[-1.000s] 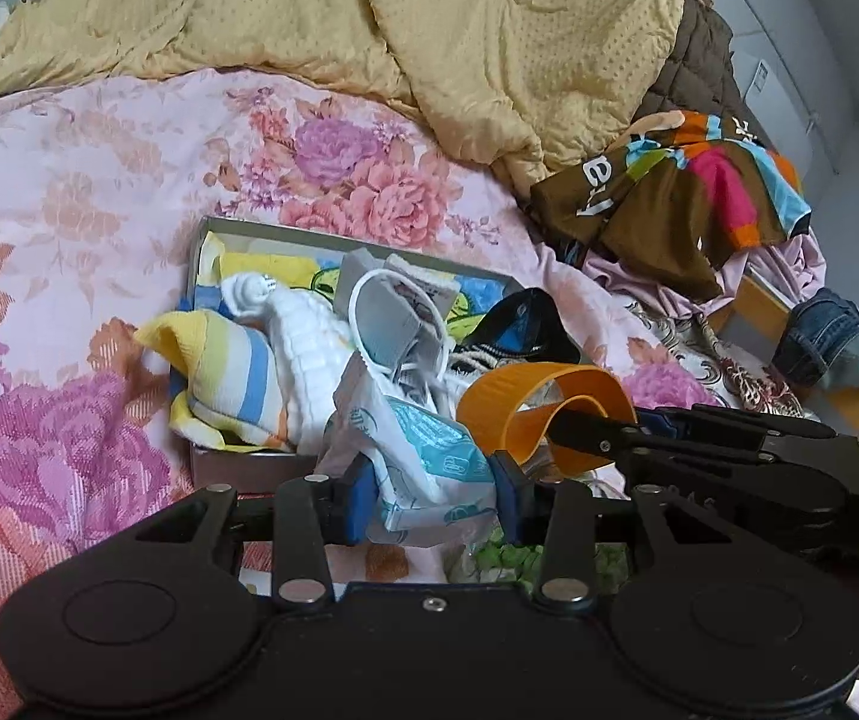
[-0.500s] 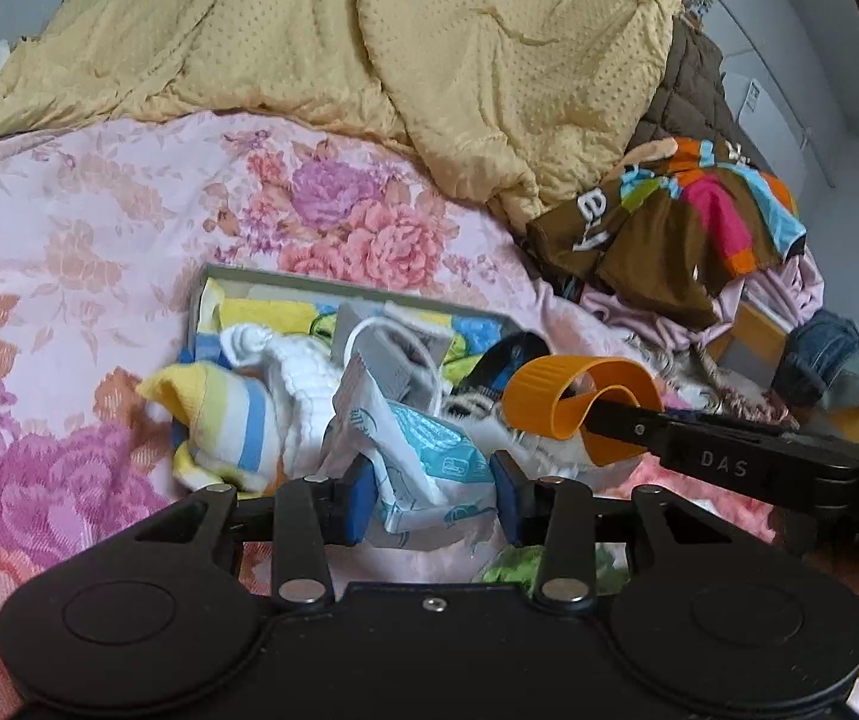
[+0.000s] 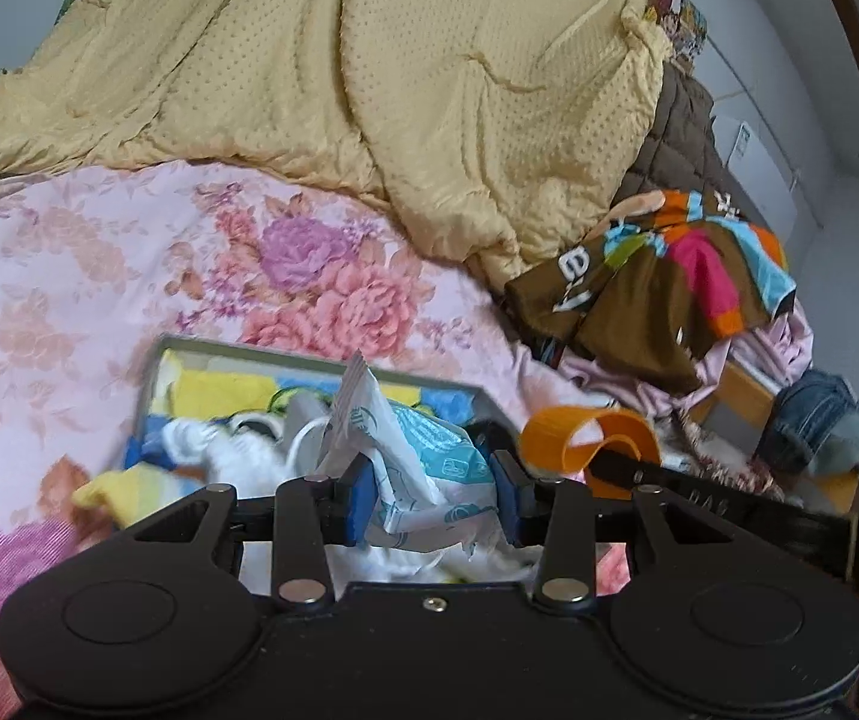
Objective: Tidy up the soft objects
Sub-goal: 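Lift the packet and band up over the cartoon tray with both tools, then lower the packet and band into the tray with both tools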
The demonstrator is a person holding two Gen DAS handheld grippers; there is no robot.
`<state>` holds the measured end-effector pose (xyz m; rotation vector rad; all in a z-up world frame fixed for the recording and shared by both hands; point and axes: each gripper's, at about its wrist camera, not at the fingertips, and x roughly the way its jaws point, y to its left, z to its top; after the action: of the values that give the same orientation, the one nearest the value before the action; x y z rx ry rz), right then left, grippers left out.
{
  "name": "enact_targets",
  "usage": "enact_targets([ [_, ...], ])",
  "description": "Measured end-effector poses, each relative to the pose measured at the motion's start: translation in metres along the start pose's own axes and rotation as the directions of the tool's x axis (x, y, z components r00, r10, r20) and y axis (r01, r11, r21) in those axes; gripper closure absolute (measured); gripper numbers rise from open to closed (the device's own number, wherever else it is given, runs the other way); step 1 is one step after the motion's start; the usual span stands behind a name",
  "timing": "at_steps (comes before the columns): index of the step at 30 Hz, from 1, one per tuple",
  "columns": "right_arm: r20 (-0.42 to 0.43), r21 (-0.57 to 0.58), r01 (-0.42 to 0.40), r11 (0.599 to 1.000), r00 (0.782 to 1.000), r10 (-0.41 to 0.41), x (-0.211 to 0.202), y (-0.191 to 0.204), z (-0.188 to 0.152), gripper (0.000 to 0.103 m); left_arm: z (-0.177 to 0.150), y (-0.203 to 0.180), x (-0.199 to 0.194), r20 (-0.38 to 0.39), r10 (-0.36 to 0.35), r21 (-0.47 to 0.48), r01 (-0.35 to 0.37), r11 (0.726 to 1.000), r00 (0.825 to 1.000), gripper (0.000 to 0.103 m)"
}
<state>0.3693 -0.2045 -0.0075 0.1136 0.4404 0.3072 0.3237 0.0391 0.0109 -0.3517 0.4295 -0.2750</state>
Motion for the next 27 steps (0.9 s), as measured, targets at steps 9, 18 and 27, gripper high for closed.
enact_targets([
  [9,0.023,0.055,0.073,0.996,0.997,-0.075,0.026,-0.035,0.013,0.081,0.034,-0.023,0.056,0.014,-0.003,0.067,0.002,0.998,1.000,0.061],
  [18,-0.042,0.096,0.147,0.985,0.989,-0.143,0.052,-0.048,0.007,0.081,0.034,-0.035,0.115,-0.027,0.045,0.076,-0.043,0.996,0.999,0.060],
  [27,-0.091,0.097,0.163,0.982,0.984,-0.154,0.071,-0.054,0.001,0.081,0.021,-0.036,0.146,-0.102,0.080,0.052,-0.075,0.996,0.992,0.060],
])
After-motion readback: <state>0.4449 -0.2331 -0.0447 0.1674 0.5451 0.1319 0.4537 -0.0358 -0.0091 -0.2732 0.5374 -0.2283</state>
